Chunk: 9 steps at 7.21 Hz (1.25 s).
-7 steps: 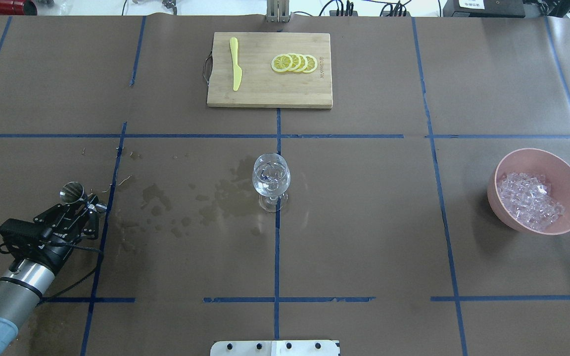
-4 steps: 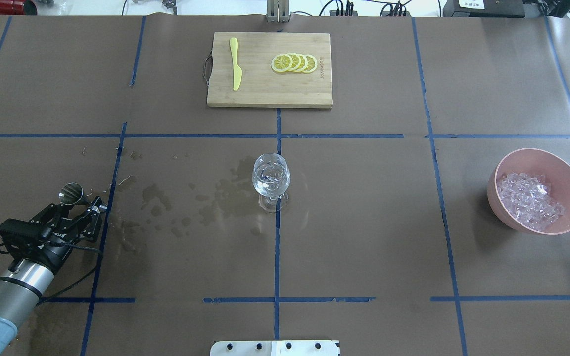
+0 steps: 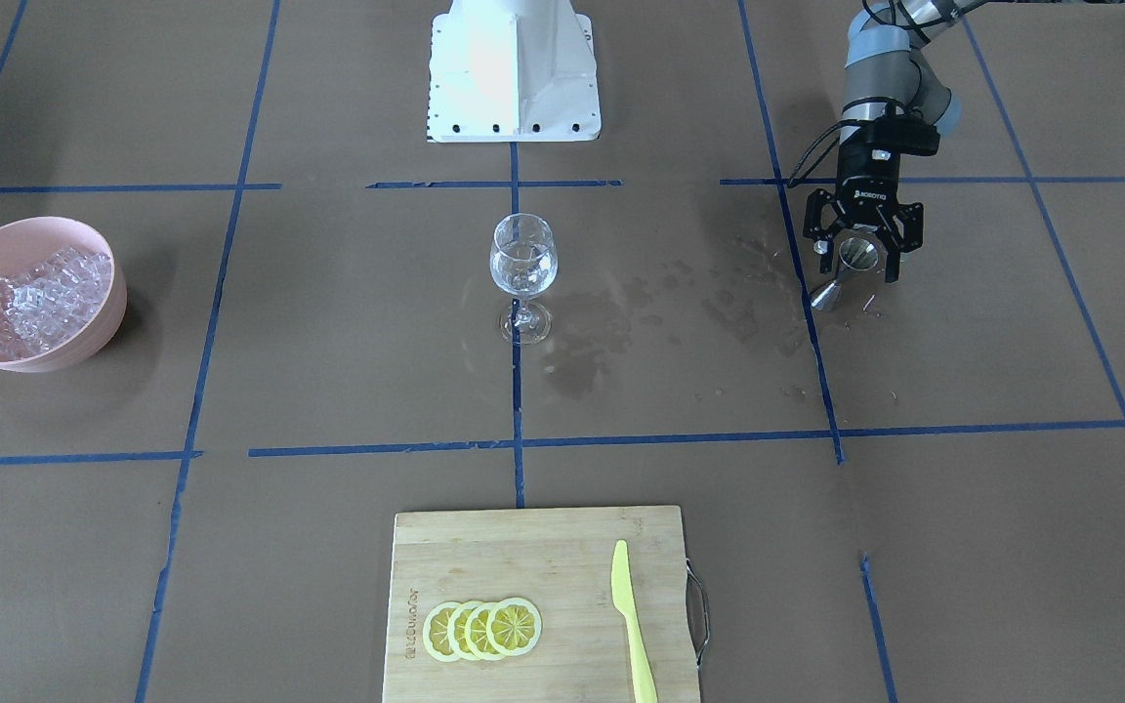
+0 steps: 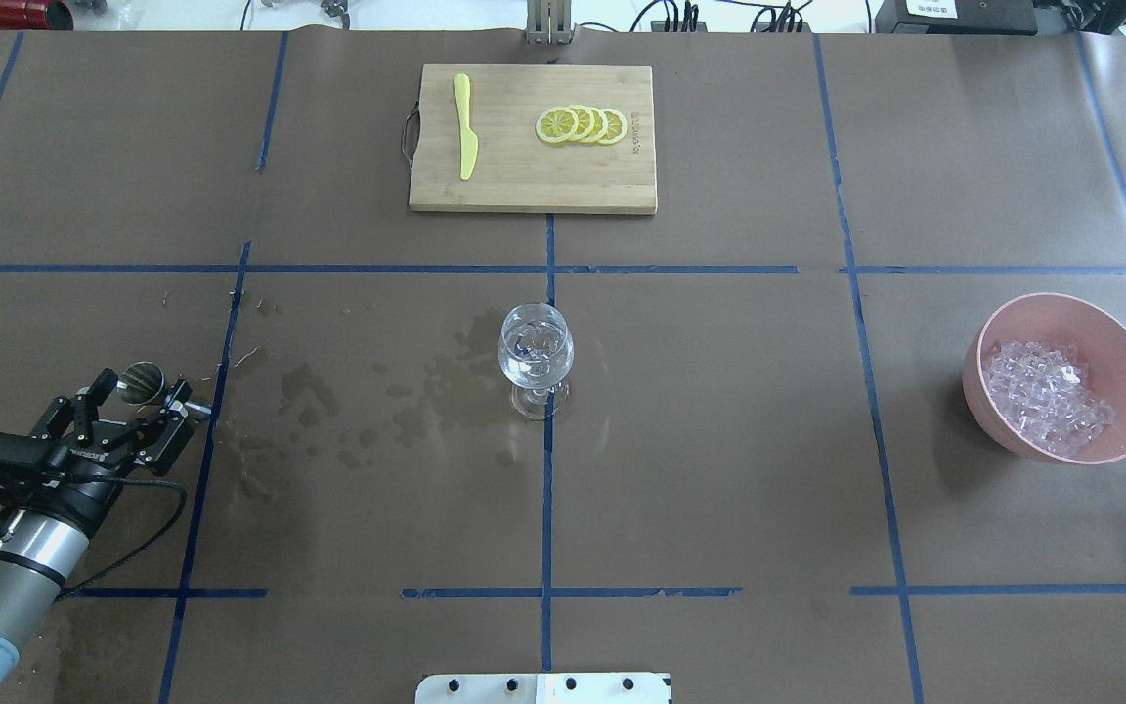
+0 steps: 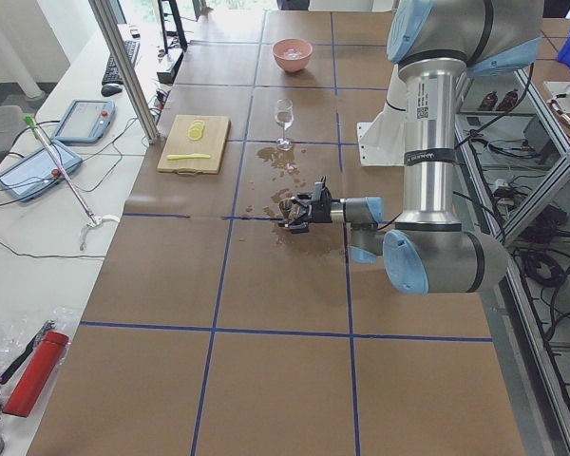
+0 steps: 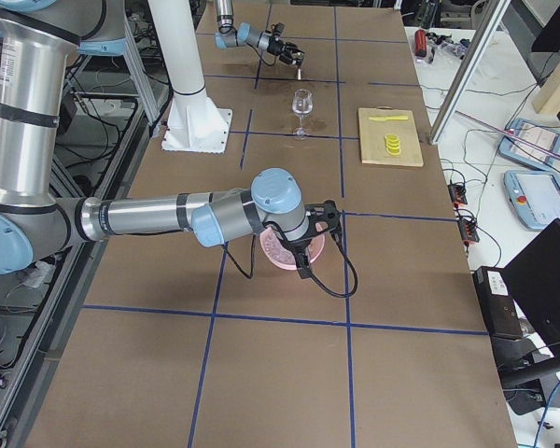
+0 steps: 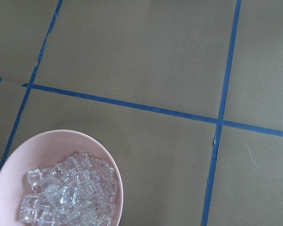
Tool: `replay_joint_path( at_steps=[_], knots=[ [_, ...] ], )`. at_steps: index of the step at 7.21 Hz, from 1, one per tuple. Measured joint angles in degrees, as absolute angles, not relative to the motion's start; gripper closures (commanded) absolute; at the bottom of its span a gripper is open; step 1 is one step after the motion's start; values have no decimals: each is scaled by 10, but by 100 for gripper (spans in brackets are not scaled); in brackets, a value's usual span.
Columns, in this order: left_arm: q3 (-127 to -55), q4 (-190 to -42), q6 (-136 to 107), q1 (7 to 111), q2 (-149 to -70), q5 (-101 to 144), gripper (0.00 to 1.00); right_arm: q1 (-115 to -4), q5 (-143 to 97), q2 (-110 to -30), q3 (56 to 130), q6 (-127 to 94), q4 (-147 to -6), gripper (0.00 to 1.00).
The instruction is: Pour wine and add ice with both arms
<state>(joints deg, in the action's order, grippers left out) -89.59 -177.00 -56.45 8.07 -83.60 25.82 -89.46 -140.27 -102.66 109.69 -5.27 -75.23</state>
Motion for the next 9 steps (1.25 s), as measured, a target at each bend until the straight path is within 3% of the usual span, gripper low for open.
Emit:
replay_joint_path(
  at_steps=[4, 7, 9],
  knots=[
    [-930, -1932, -404, 81, -836, 204, 1, -895, -1403, -1026, 1097, -53, -752, 0],
    [-968, -1940, -356, 107, -822, 285, 1, -894, -1403, -1024, 1097, -53, -752, 0],
    [-970, -1890, -354, 180, -808, 399, 0, -894, -1403, -1023, 1097, -52, -752, 0]
  ],
)
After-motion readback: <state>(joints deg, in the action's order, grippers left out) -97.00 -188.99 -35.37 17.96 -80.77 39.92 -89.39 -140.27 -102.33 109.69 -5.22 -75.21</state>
